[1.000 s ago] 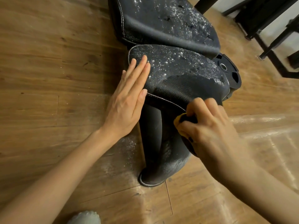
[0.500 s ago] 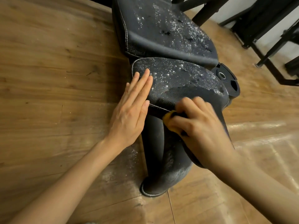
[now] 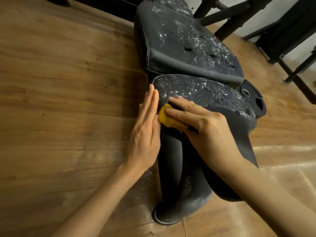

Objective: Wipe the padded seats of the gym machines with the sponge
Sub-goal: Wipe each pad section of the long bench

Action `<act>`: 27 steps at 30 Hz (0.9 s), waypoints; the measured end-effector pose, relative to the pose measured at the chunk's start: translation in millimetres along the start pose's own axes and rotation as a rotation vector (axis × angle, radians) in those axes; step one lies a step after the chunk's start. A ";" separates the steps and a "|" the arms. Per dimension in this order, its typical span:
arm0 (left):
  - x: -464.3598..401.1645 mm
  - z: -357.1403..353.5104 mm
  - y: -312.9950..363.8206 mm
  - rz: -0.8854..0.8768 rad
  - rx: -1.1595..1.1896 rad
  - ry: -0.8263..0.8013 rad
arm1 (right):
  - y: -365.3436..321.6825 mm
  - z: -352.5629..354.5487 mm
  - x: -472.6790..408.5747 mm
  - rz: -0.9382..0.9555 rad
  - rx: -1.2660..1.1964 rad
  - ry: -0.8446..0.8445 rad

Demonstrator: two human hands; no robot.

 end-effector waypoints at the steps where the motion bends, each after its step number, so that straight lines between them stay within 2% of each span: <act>1: 0.0 1.1 -0.9 -0.003 -0.001 -0.006 | 1.2 0.0 -4.3 -0.002 -0.027 -0.017; 7: 0.4 -1.3 1.4 -0.001 0.013 0.012 | 4.1 27.2 48.2 0.006 0.067 -0.001; 10: -0.3 -3.2 1.9 0.011 0.024 0.046 | 0.6 7.2 15.3 -0.063 0.012 0.016; 14: -0.3 -1.4 0.8 0.015 0.036 0.023 | -0.9 -7.0 -16.4 -0.066 0.130 -0.012; 19: -3.1 2.6 3.5 -0.008 -0.053 -0.005 | 3.8 22.4 43.5 -0.107 0.100 0.003; 23: -14.6 -3.9 15.3 -0.030 -0.091 0.003 | 10.8 12.1 -12.8 -0.250 -0.045 0.069; 25: -16.1 -6.7 16.7 -0.030 -0.125 -0.008 | 13.7 13.0 -37.5 -0.293 -0.048 0.089; 27: -16.6 -7.4 15.3 -0.043 -0.162 -0.023 | 12.2 18.0 -25.0 -0.276 0.001 0.058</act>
Point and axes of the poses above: each hand's wrist, its own x-axis away from the middle knuckle, its own z-axis out of the back of the hand, y = z × x, the point moved 3 cm from there along -x, towards the middle knuckle, and after that the axes turned 6 degrees about -x, right-handed, at the moved point
